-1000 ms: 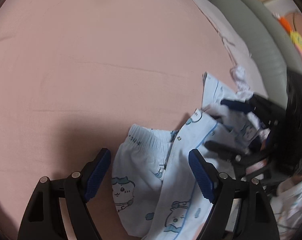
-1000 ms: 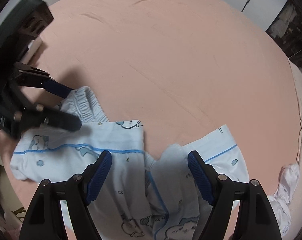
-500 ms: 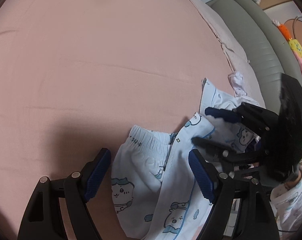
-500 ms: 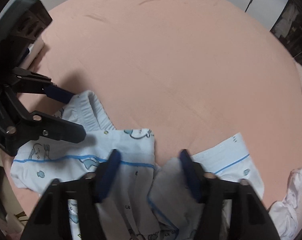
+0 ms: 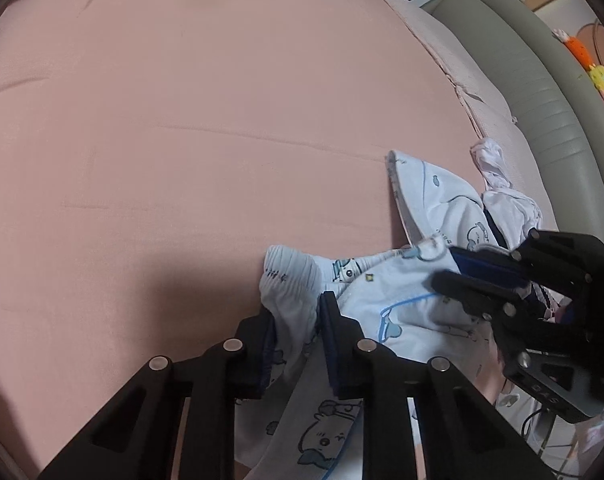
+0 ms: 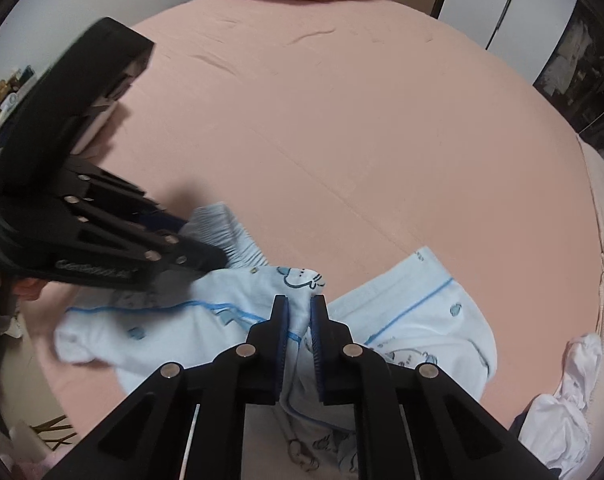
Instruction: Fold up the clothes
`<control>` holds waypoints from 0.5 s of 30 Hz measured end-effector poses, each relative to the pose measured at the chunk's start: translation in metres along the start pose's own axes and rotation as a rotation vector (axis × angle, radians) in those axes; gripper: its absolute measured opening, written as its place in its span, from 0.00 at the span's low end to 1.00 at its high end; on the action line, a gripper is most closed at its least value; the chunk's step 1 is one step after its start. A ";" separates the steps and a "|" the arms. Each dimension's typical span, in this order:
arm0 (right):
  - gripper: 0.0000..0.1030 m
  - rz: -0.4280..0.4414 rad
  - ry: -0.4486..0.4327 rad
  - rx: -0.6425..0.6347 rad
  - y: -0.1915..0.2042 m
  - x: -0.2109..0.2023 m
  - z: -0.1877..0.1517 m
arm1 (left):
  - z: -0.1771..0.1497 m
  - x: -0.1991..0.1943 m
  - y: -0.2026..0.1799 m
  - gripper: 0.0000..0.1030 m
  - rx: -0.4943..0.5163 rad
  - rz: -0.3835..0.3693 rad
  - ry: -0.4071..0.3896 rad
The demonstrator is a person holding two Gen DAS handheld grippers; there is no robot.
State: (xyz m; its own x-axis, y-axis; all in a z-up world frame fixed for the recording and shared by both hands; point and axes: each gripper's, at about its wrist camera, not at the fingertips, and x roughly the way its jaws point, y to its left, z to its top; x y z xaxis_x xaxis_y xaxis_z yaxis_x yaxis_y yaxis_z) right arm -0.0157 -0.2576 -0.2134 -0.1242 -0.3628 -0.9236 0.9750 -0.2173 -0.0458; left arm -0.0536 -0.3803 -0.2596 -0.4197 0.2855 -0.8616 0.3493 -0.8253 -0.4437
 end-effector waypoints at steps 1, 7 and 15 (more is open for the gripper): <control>0.08 0.009 -0.003 0.001 0.003 -0.003 -0.004 | 0.001 0.000 0.000 0.15 0.003 0.007 -0.001; 0.07 0.093 -0.036 0.004 0.024 -0.034 -0.038 | 0.004 0.001 0.002 0.13 -0.013 0.014 0.000; 0.06 0.119 -0.011 -0.015 0.011 -0.053 -0.057 | 0.013 -0.001 -0.008 0.11 0.018 0.051 -0.007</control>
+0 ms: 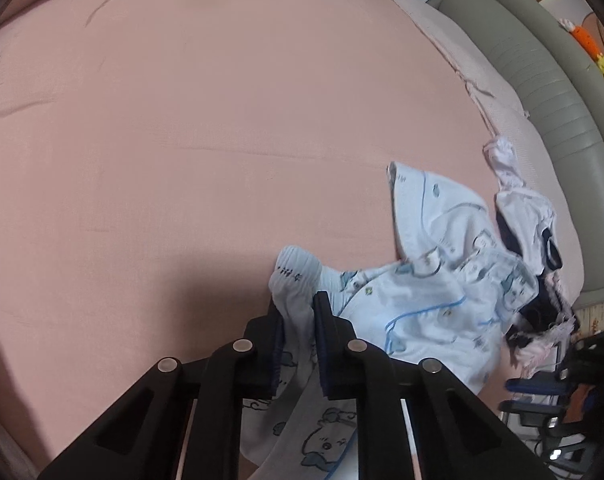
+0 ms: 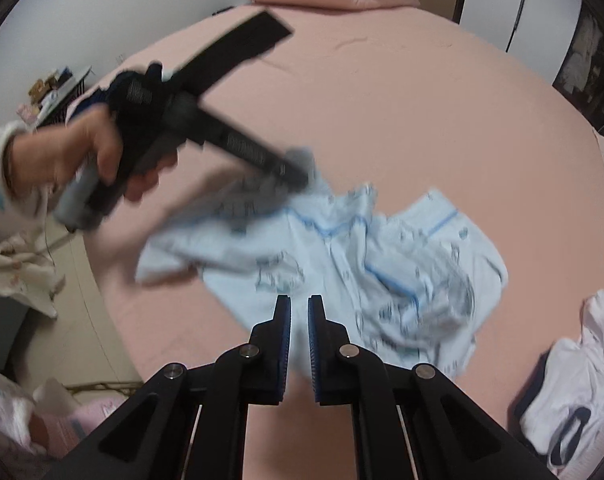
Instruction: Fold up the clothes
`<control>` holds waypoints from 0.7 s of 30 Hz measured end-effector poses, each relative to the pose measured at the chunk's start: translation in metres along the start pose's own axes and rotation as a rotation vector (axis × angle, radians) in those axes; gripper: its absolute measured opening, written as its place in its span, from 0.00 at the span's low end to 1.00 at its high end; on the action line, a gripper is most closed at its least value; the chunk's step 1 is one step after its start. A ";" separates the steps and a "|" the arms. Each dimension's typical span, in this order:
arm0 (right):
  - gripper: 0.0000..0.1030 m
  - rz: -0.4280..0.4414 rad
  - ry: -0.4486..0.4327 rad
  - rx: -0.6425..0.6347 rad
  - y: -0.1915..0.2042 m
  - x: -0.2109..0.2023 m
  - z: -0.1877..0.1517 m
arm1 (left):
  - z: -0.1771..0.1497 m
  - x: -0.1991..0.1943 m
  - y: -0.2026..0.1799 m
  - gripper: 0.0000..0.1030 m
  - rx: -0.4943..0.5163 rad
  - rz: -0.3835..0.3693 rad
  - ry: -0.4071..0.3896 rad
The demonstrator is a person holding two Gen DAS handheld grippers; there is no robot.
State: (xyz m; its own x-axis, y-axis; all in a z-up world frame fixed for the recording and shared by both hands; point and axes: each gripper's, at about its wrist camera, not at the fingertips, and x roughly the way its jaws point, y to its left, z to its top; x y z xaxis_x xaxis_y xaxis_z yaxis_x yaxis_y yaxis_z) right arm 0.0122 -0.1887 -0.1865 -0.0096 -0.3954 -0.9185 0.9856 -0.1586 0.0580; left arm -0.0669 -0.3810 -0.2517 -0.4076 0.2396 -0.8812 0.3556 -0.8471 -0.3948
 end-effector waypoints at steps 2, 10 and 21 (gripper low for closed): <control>0.06 0.016 0.020 0.037 -0.024 0.012 0.004 | 0.003 -0.004 -0.001 0.10 -0.003 -0.003 -0.020; 0.07 -0.002 0.027 0.187 -0.055 0.006 -0.020 | 0.023 -0.021 -0.004 0.09 0.039 0.007 -0.063; 0.63 -0.084 -0.061 0.135 -0.036 0.027 0.025 | 0.032 -0.063 0.017 0.09 0.031 -0.035 -0.145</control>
State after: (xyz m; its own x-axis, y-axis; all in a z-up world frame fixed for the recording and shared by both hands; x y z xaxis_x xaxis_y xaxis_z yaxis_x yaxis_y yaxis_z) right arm -0.0278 -0.2165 -0.2041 -0.1054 -0.4290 -0.8971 0.9494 -0.3119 0.0376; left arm -0.0622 -0.4252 -0.1945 -0.5374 0.1998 -0.8193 0.3136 -0.8545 -0.4141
